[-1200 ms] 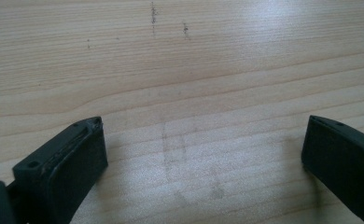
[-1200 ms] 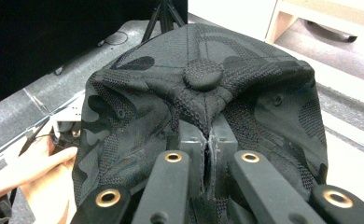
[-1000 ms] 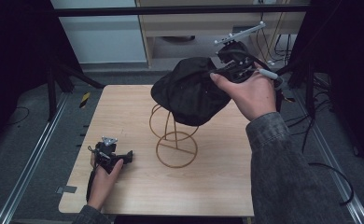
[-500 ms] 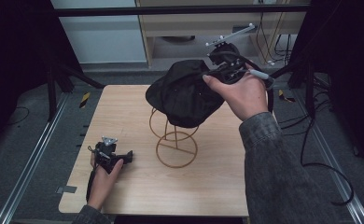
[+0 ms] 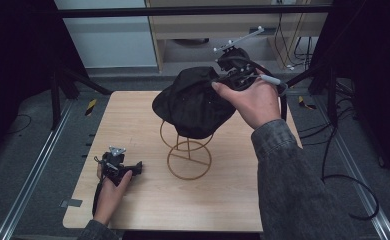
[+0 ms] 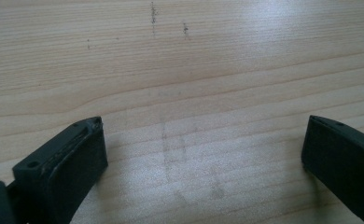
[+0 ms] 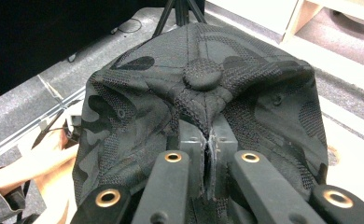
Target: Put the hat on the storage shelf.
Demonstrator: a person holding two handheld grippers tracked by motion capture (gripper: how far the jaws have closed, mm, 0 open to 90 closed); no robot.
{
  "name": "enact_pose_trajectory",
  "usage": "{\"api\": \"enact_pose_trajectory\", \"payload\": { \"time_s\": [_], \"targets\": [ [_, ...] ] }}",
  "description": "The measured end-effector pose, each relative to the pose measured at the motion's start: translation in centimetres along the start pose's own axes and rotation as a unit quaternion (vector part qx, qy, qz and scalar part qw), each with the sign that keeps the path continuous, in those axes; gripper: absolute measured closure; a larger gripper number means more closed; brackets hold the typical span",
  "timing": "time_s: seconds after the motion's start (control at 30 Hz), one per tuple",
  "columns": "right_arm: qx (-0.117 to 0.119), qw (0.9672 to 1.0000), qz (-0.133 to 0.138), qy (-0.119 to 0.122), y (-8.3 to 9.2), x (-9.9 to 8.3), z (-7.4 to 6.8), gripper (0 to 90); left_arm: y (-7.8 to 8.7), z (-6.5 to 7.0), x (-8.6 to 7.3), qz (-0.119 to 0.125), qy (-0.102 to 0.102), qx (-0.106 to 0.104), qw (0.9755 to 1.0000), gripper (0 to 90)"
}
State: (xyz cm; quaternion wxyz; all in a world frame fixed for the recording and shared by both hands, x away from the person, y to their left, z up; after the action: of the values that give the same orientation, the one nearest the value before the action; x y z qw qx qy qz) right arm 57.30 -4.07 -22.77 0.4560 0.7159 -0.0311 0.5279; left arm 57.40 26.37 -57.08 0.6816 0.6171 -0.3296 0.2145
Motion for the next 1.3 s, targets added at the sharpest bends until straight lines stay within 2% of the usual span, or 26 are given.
{"api": "enact_pose_trajectory", "payload": {
  "time_s": [0.5,1.3],
  "targets": [
    [0.007,0.9999,-0.011,-0.001,-1.1,-0.4,-0.2,87.2,0.0,0.0,0.0,0.000,0.001,-0.001,1.0000,0.0],
    [0.021,0.9990,-0.037,-0.015,-3.1,-2.9,0.2,87.2,0.0,0.0,0.0,-0.001,-0.001,-0.001,1.0000,0.0]
  ]
}}
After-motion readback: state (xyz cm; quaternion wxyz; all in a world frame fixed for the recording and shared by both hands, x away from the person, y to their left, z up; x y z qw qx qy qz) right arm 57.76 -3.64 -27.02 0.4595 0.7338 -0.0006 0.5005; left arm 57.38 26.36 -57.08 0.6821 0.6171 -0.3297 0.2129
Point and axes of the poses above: each handheld gripper's, and its own axes: y roughly backward along the jaws, x roughly out of its top, z roughly to its right, the point moved 9 cm from there along -y, roughly forward along the jaws, and after that the axes turned 3 degrees about y, right-handed, at the moved point
